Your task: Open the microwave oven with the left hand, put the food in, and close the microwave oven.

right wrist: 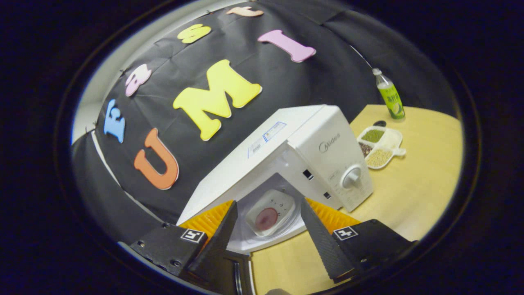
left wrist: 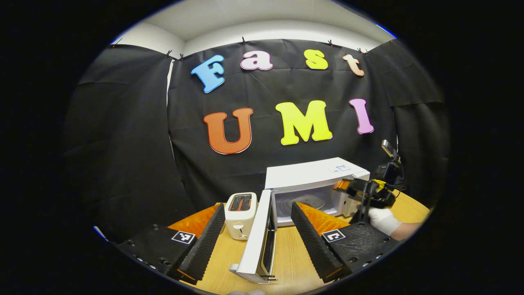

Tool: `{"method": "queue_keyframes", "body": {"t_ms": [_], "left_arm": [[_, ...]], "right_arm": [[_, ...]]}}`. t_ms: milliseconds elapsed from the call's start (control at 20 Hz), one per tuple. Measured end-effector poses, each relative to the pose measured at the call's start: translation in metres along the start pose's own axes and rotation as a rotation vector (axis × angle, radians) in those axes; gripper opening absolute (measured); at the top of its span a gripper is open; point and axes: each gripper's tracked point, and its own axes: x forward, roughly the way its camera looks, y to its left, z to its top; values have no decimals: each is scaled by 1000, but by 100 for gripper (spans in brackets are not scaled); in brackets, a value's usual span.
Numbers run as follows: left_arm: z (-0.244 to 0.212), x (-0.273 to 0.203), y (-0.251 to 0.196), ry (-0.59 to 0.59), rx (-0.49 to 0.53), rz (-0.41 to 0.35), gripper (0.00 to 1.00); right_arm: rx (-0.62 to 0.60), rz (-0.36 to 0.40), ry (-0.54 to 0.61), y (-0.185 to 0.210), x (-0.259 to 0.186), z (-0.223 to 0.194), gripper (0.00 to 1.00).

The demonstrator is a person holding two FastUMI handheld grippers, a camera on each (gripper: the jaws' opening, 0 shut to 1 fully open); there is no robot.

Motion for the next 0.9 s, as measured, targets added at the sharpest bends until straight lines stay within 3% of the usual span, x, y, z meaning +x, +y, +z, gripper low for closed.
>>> {"method": "queue_keyframes", "body": {"t_ms": [100, 150, 200, 400, 450, 500, 550, 600, 650, 700, 750, 800, 850, 900], "left_arm": [[3, -6, 5, -3, -10, 6, 96], [4, -8, 7, -2, -17, 10, 96], [5, -10, 8, -2, -21, 13, 96], [3, -23, 17, -5, -18, 29, 96], [1, -27, 20, 0, -15, 32, 97], [-1, -29, 22, 3, -11, 36, 97], [-2, -32, 26, 1, -7, 43, 97], [-4, -35, 29, -1, -4, 47, 97], [-4, -36, 35, -7, -4, 54, 96], [-6, -38, 39, -8, -8, 58, 96], [-8, -39, 43, -8, -12, 64, 90], [-10, -40, 51, -14, -16, 80, 95], [-11, -40, 58, -16, -26, 95, 93], [-13, -42, 64, -16, -38, 107, 79]], "right_arm": [[-103, 5, -3, -7, -28, 22, 99], [-156, 1, -5, -10, -42, 33, 89], [-201, 0, -13, -16, -55, 44, 89], [-311, -11, -18, -31, -108, 78, 91], [-335, -15, -29, -35, -120, 87, 100], [-369, -25, -45, -40, -133, 97, 90], [-406, -32, -59, -46, -145, 106, 100], [-439, -42, -67, -51, -158, 113, 100], [-465, -49, -67, -57, -169, 118, 91], [-486, -62, -69, -63, -179, 123, 90], [-504, -71, -67, -68, -189, 128, 100], [-523, -77, -63, -73, -198, 132, 91], [-536, -88, -68, -79, -207, 137, 100], [-547, -85, -72, -79, -215, 142, 100]]}}
